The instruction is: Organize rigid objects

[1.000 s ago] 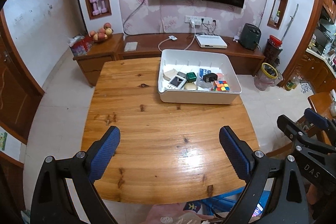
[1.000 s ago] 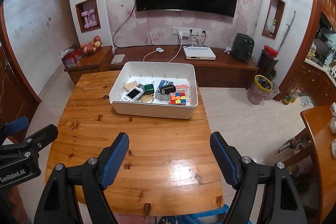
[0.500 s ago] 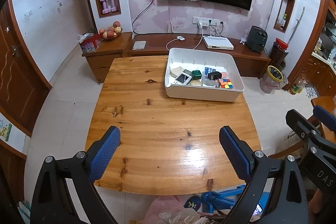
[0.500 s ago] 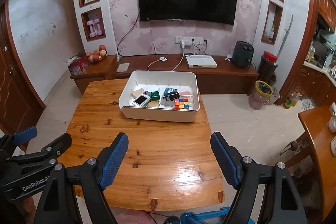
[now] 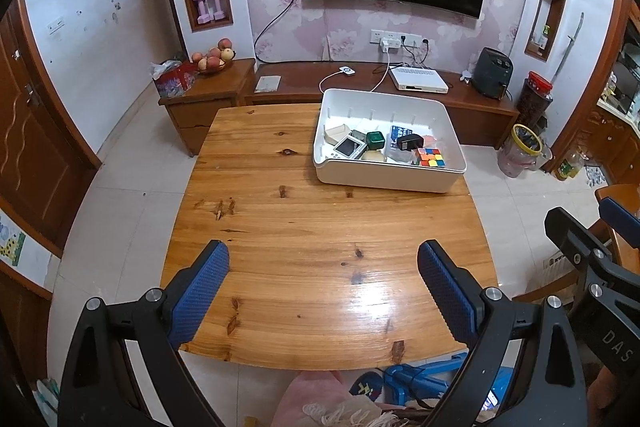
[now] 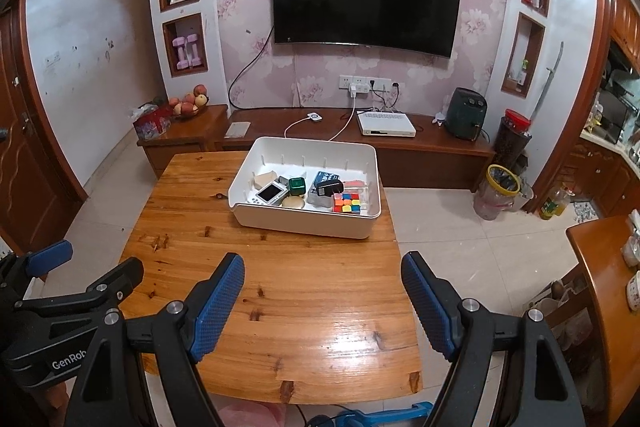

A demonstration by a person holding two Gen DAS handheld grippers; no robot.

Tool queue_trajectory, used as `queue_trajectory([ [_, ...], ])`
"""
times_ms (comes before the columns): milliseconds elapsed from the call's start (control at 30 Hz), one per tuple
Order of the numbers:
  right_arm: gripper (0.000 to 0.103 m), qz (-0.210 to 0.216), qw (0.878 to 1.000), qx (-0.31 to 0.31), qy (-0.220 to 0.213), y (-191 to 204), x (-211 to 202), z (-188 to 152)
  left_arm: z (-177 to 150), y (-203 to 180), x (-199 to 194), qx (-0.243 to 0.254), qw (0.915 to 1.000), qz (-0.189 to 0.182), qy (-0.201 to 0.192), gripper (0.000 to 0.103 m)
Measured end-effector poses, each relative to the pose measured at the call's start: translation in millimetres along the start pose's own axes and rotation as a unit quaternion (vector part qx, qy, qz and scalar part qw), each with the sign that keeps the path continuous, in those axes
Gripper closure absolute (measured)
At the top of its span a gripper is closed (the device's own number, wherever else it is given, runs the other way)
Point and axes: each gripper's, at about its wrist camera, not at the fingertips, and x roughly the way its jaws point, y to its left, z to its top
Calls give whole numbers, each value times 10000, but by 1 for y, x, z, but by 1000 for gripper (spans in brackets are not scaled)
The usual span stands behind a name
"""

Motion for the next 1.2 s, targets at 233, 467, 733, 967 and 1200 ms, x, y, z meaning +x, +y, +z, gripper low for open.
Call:
queue_trajectory([
  [233, 22, -13, 10000, 84, 51, -8, 6, -5, -1, -8, -1, 81, 10000, -21, -50, 7],
  [467, 22, -20, 9999, 83, 66, -8, 7, -6, -1, -8, 2, 15, 10000, 1, 10, 7],
  [733, 22, 19, 9999, 88, 110, -10, 9, -6, 1, -7, 8, -46, 9999, 76, 132, 7],
  [967, 22, 46, 9999, 77, 146, -10, 11, -7, 1, -6, 10, -80, 9998, 111, 135, 7],
  [1200, 22, 62, 9997, 58, 210, -13, 15, -8, 1, -7, 10, -86, 9998, 106, 134, 7],
])
